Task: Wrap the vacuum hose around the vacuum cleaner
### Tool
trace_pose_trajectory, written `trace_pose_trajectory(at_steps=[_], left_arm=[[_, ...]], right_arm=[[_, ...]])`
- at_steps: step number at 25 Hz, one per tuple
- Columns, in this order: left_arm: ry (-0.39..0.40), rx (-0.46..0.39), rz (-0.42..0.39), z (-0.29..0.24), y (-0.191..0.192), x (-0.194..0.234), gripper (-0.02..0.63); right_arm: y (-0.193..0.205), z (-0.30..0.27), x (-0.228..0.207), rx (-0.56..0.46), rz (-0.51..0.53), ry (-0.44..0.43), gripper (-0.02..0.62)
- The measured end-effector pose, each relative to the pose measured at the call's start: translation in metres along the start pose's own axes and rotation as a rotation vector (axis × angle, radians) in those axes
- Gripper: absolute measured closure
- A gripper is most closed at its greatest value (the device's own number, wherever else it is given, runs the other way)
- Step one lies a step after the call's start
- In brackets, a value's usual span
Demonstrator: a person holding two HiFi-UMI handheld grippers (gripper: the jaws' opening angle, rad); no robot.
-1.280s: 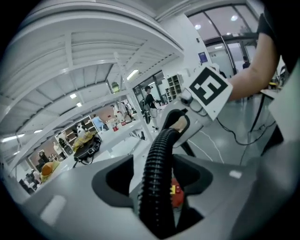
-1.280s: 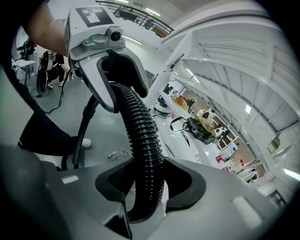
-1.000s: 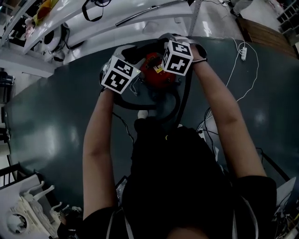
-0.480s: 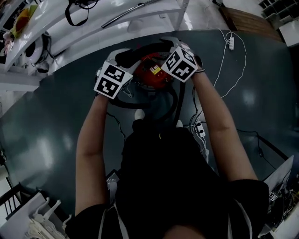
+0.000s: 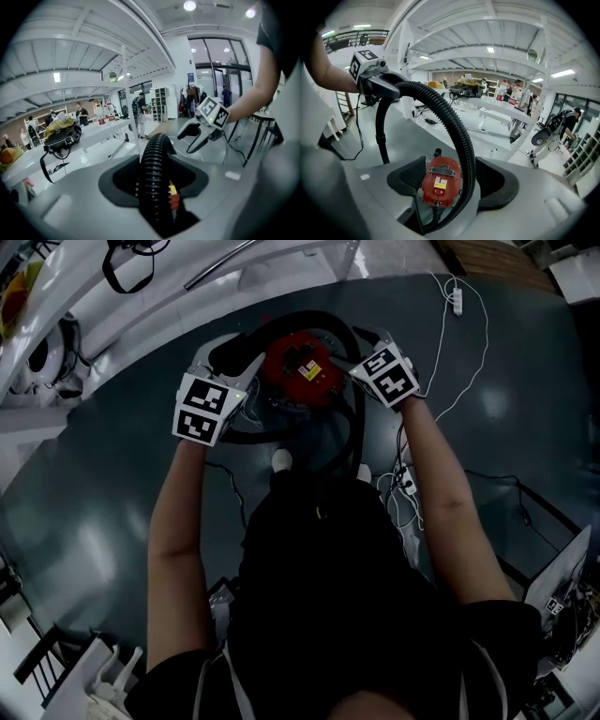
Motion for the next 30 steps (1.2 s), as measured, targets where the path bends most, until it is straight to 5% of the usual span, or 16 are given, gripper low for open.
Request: trace_pose_trajectory(at_steps=[19,30], left_arm=[[-0.080,-0.044,0.133,0.010,0.027,0.050,0.422],[-0.271,-0.038,0.283,0.010,0.039,0.061,0.422]], right_arm=[[0.000,-0.033,0.037,0.058,-0.092,0.039,0.284],[0.017,-0.049,0.029,0.035,-0.044,-0.037,0.291]])
Point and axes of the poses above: the fingertips, and each gripper's own axes: z backward along the fingers, x to its left, y out of its underside, the point moved 1 cm from there along z, backward along the fingers, and after that the axes turned 7 degrees about -y, right-handed, at the moved point
